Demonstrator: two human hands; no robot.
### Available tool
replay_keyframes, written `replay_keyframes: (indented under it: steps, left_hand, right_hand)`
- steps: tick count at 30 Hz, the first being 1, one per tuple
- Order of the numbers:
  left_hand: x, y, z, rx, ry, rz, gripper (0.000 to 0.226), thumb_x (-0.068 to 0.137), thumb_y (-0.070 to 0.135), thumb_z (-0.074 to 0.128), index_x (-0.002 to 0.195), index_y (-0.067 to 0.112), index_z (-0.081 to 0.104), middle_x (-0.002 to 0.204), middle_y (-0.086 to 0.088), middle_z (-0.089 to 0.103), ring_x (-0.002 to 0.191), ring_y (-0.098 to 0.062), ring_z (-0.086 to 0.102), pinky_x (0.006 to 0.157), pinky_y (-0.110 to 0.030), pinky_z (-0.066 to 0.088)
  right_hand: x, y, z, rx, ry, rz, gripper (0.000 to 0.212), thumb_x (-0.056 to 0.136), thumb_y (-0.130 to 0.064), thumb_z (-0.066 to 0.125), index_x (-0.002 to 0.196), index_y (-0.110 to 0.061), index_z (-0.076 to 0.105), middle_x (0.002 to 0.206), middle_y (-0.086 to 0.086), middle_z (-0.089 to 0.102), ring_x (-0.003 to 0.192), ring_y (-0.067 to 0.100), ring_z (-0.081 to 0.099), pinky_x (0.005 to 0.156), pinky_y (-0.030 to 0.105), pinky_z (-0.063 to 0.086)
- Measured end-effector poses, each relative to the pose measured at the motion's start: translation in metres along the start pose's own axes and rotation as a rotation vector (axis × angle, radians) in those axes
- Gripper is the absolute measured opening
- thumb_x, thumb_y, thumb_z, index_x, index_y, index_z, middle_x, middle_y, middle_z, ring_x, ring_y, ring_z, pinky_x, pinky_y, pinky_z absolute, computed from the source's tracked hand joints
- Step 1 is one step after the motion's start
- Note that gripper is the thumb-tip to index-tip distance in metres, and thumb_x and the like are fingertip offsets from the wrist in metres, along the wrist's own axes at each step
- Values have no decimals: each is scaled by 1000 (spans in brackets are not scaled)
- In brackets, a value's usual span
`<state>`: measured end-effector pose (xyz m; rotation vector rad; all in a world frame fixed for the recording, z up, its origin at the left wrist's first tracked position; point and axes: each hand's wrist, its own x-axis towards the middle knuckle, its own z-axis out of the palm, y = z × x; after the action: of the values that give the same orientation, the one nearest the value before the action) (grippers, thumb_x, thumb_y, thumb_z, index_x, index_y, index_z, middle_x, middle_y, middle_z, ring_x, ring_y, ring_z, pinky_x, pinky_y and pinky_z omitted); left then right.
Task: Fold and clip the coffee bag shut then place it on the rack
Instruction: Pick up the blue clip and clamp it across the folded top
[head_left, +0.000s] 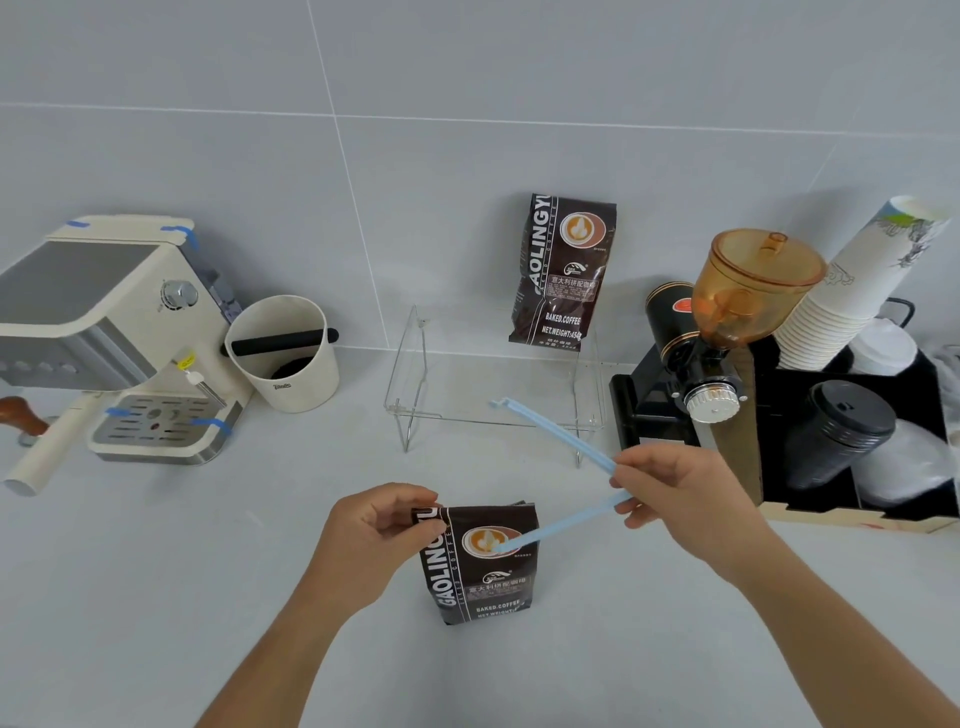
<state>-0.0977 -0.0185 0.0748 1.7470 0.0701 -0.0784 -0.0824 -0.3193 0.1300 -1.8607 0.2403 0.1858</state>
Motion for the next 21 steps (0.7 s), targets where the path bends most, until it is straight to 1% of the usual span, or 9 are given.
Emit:
replay_keyframes:
  steps: [3,6,10,12,14,17,19,21]
  left_hand:
    - [-2,-3,-2,-73,-25,-8,42,74,-15,71,77,26,78,83,-4,79,77,-19,74,70,-22,59]
    - [-4,-6,-3,-122,-21,-32,44,76,-16,68,78,26,80,85,-4,80,81,-20,74,73,-26,59]
    - [-7,-10,-2,-59,25,-42,43,78,-10,70,78,33,80,85,1,80,82,-17,74,76,-30,60]
    - [-9,-11,-1,-32,44,-44,40,79,-6,70,78,33,80,82,2,80,79,-15,74,73,-25,60]
    - [-10,-12,0,-4,62,-32,31,80,-3,71,82,26,80,83,1,80,78,-14,75,71,-21,59]
    - [-11,-13,3,21,102,-13,20,81,-2,70,84,17,79,82,2,80,75,-11,74,68,-17,57]
    - [-12,-14,6,34,126,-13,19,81,-1,70,81,17,78,80,5,80,71,-7,73,67,-18,58]
    - [-12,-15,7,41,143,-7,20,82,0,70,79,19,78,79,7,79,69,-7,73,67,-21,59]
  right_hand:
    - [-2,-8,18,-5,-78,-20,11,87,1,65,86,-4,74,81,18,70,53,15,69,52,21,60]
    - [-3,-12,35,-20,-144,-22,9,87,1,66,90,1,74,85,23,70,52,13,68,52,18,59]
    - [-2,-11,49,-26,-196,-31,11,87,0,66,83,-6,75,73,11,71,53,14,69,54,20,60]
    - [-2,-10,53,-9,-214,-28,17,86,0,66,77,-10,76,69,7,71,55,16,69,56,23,61]
    - [-2,-8,55,-5,-228,-17,19,86,-1,67,75,-13,76,70,9,73,57,20,70,59,25,62]
    - [-2,-7,56,-7,-253,-2,14,87,-4,67,80,-11,77,77,18,75,61,24,72,66,31,64]
    - [-2,-6,55,-6,-274,11,10,88,-6,67,85,-8,77,81,19,76,64,24,73,73,39,64]
    - [-3,-6,54,-5,-316,41,10,88,-8,68,92,-8,77,86,19,77,70,24,74,83,47,61]
